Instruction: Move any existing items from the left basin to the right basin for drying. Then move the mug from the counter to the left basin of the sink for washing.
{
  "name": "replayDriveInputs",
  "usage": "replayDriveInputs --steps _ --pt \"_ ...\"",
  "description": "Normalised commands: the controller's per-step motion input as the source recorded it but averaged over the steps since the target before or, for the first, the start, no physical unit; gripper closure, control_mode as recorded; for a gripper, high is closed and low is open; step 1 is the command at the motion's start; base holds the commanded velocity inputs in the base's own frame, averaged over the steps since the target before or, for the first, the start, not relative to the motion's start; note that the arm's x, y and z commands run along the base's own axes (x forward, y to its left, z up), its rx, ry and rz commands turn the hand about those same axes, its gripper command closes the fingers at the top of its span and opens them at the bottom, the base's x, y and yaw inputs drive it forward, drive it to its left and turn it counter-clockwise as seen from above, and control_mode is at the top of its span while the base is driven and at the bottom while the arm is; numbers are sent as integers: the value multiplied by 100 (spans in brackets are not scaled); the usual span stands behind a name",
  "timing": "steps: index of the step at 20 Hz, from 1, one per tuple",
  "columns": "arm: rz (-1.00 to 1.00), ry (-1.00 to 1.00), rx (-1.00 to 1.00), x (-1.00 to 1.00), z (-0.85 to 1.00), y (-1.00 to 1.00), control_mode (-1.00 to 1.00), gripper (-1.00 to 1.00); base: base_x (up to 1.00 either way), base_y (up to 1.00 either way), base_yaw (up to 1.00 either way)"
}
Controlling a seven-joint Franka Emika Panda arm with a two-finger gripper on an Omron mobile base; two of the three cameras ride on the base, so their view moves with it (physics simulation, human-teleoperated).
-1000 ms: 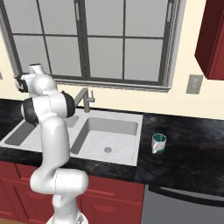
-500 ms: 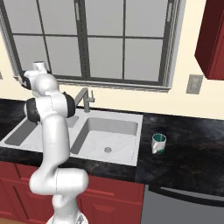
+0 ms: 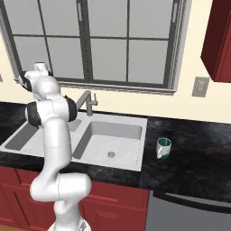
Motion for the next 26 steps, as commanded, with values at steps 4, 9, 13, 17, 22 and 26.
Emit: replayDriveInputs --steps 4,9,13,17,22,26 --pt "0 0 0 7 0 0 -100 -100 0 0 0" --pt "0 0 0 10 -1 0 -100 -100 0 0 0" --pt "0 4 1 10 -15 0 -100 -100 0 0 0" --pt "0 5 1 1 -25 0 -100 -100 0 0 0" --pt "0 3 0 -2 -21 0 -100 -100 0 0 0" --pt "-1 2 0 0 -16 0 -100 -100 0 0 0"
